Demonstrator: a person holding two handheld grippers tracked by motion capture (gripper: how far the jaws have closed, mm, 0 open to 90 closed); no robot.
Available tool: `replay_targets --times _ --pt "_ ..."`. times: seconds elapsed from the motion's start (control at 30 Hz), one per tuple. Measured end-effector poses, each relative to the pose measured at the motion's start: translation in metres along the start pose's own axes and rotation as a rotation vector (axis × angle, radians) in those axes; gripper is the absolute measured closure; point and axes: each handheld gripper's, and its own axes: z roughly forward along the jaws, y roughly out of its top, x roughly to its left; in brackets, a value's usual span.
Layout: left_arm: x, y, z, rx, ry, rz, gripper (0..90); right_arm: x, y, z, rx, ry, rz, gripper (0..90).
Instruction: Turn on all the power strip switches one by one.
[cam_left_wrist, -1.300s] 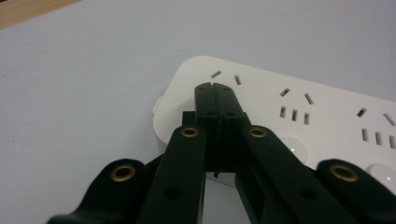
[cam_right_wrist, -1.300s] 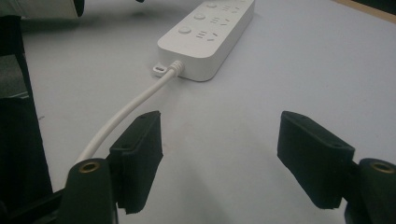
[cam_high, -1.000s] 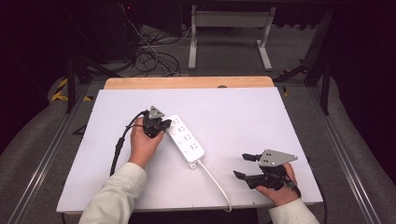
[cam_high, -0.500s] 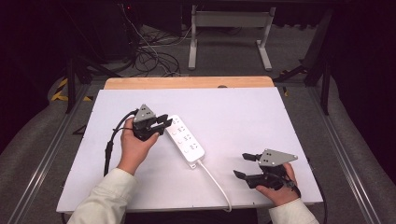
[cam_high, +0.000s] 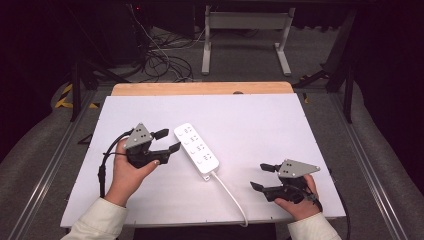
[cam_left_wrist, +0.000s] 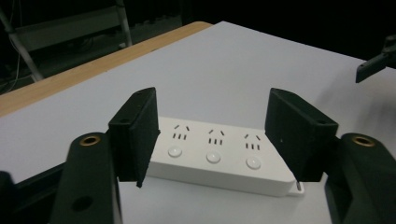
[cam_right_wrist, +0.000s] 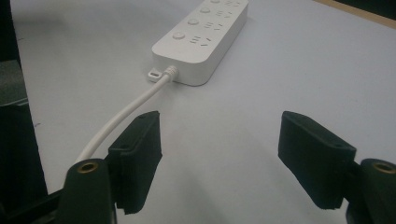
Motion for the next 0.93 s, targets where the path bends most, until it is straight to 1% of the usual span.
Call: replay_targets --times 0.03,0.07,0.13,0.2,0.3,0.33,0.37,0.5,0.57,0.67,0.7,0.73,0.77,0.87,0.93 --pt "-0.001 -0.002 -0.003 0.000 -0.002 0.006 34.5 0.000 0.000 0.000 -0.001 0.000 0.000 30.6" --pt "0.000 -0.005 -0.007 0.004 -0.001 0.022 34.4 0.000 0.000 0.000 -0.002 0.001 -0.001 30.6" --pt "-0.001 -0.012 -0.014 0.009 0.000 0.028 33.3 0.000 0.000 -0.001 -0.005 0.002 0.001 30.5" --pt "-0.001 -0.019 -0.021 0.004 0.007 0.040 31.4 0.000 0.000 -0.001 -0.005 0.005 0.002 30.5" --pt "-0.003 -0.028 -0.032 -0.010 0.013 0.033 29.2 0.000 0.000 -0.001 -0.008 0.007 0.003 30.4" --pt "-0.004 -0.031 -0.034 -0.010 0.006 0.025 29.1 0.000 0.000 -0.001 -0.009 0.007 0.003 30.3" --pt "-0.004 -0.034 -0.037 0.000 0.012 0.027 28.2 0.000 0.000 -0.001 -0.010 0.007 0.004 30.2" --pt "-0.006 -0.050 -0.041 0.038 0.021 0.005 23.4 -0.001 0.000 -0.002 -0.010 0.008 0.005 30.1" --pt "-0.005 -0.058 -0.043 0.053 0.021 0.017 23.3 -0.001 0.000 -0.001 -0.011 0.011 0.005 30.1" --pt "-0.004 -0.073 -0.045 0.055 0.002 0.041 22.1 -0.001 0.000 -0.002 -0.011 0.011 0.009 30.0" --pt "-0.004 -0.076 -0.047 0.062 0.001 0.046 22.0 -0.001 0.000 -0.002 -0.011 0.012 0.009 30.0" --pt "-0.003 -0.079 -0.049 0.059 0.012 0.061 21.6 -0.001 0.000 -0.002 -0.012 0.013 0.011 30.0" --pt "-0.003 -0.082 -0.051 0.057 0.014 0.056 21.1 -0.002 0.000 -0.002 -0.012 0.014 0.011 30.0" --pt "-0.001 -0.088 -0.054 0.033 -0.016 -0.009 20.3 -0.002 0.000 -0.001 -0.012 0.018 0.012 30.0" --pt "-0.002 -0.090 -0.054 0.033 -0.030 -0.033 20.2 -0.002 -0.001 -0.001 -0.013 0.022 0.015 30.0"
